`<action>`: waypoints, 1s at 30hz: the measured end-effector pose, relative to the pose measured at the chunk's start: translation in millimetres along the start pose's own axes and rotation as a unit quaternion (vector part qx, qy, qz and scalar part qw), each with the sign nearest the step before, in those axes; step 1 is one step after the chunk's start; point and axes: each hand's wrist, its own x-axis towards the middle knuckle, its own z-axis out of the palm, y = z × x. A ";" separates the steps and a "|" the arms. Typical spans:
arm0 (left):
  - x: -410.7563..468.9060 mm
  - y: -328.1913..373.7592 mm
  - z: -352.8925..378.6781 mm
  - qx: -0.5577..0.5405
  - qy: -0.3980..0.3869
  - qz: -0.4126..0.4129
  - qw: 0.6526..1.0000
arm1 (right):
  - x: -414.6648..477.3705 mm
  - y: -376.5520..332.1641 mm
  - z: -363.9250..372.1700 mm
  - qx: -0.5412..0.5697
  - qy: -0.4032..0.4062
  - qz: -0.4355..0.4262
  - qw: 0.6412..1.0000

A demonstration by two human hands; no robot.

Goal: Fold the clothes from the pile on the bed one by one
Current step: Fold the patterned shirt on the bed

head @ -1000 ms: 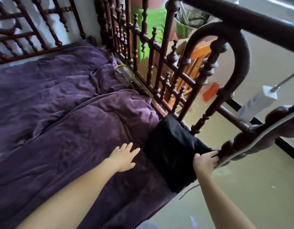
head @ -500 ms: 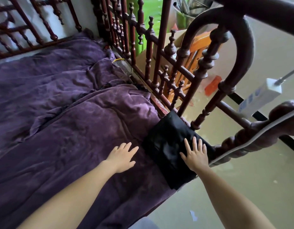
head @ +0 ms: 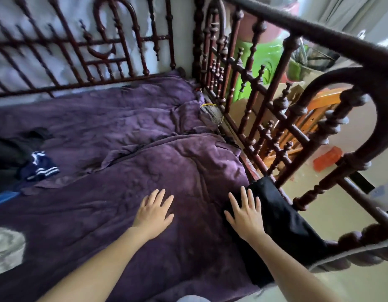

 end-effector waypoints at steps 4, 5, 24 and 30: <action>-46.8 -73.4 -15.9 -0.027 0.046 -0.108 0.993 | 19.8 -73.8 -41.2 -0.003 0.050 -0.099 0.994; -64.7 -92.1 -18.0 -0.031 0.059 -0.130 0.989 | 21.2 -96.1 -53.0 0.009 0.051 -0.124 0.991; -536.5 -366.4 14.3 -0.025 0.164 -0.516 0.840 | -178.5 -573.6 -166.7 0.059 0.137 -0.513 0.845; -564.3 -393.0 37.2 -0.040 0.142 -0.544 0.826 | -198.4 -634.8 -154.1 0.036 0.162 -0.552 0.817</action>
